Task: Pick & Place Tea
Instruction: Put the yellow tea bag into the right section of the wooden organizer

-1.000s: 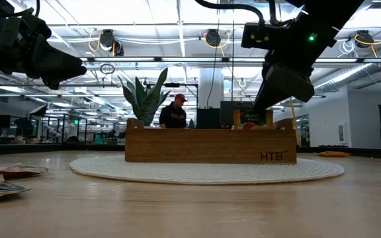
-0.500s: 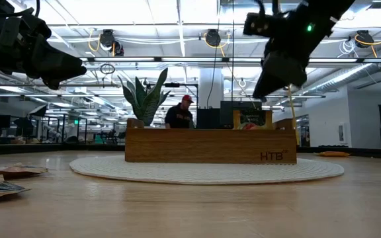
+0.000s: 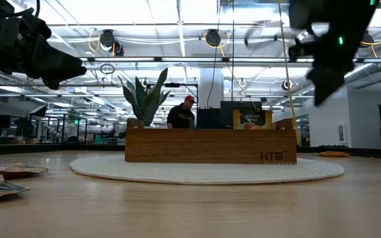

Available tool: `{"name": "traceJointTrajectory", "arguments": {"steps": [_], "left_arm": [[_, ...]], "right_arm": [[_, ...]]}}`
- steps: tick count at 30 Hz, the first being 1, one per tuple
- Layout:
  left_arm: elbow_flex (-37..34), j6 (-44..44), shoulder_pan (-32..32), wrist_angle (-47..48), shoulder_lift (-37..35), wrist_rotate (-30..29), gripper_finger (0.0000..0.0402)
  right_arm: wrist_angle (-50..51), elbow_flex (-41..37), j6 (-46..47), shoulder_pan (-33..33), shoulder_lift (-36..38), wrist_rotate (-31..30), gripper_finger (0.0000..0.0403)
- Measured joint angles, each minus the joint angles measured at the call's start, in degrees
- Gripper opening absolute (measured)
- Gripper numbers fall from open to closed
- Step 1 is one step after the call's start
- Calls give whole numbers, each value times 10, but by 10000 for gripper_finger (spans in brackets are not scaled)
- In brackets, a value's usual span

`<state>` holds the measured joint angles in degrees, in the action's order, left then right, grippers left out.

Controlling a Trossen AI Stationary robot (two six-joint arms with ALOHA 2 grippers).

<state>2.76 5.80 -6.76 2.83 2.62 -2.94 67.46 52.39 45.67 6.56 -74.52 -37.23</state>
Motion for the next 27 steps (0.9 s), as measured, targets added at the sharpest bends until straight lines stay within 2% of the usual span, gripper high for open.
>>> {"name": "traceJointTrajectory", "arguments": {"steps": [3,8,13,17,27], "left_arm": [[0,0,0,0,0,0,157],[0,0,0,0,0,0,157],[0,0,0,0,0,0,157],[0,0,0,0,0,0,157],[0,0,0,0,0,0,157]], "right_arm": [[-46,-65,-15,-61,16,50,128],[-137,-127,-60,-163,20,91,128],[-190,-139,-122,-250,20,113,128],[-231,-139,-158,-311,20,155,128],[-279,-138,-224,-428,15,199,136]]}}
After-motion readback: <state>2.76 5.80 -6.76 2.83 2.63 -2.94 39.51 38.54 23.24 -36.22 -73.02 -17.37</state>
